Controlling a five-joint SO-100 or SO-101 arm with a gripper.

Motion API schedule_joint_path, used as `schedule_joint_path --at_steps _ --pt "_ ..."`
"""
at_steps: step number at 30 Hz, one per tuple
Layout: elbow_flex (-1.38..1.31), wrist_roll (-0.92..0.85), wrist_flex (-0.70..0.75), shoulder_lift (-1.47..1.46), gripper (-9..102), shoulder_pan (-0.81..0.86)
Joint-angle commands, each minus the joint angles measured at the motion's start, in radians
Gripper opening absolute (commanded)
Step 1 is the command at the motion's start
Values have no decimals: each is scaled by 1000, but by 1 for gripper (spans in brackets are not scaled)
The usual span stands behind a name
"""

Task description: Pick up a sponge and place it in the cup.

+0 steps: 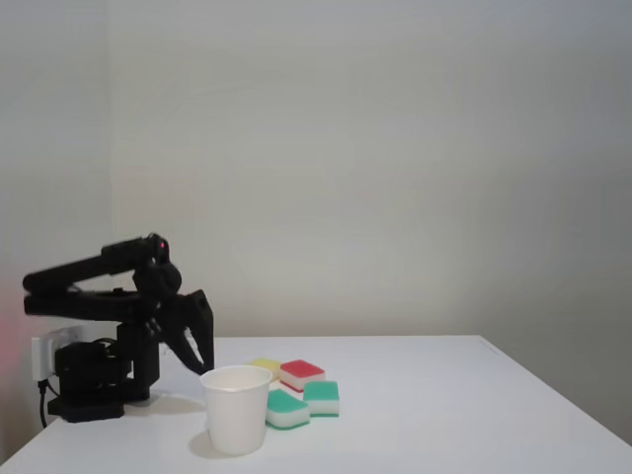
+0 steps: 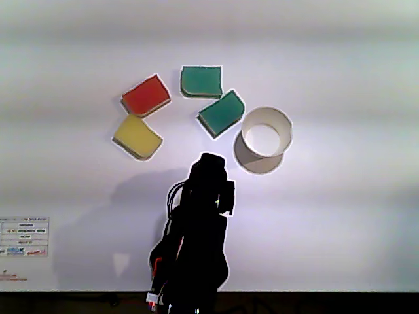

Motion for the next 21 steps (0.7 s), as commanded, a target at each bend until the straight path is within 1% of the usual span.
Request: schedule_joint_path --at_steps 1,8,15,21 --pt "-213 15 29 -183 0 3" --pt "-600 25 17 -592 0 -6" --pt "-876 58 -103 -954 0 -15" --pt "-1009 91 -249 -1201 0 -15"
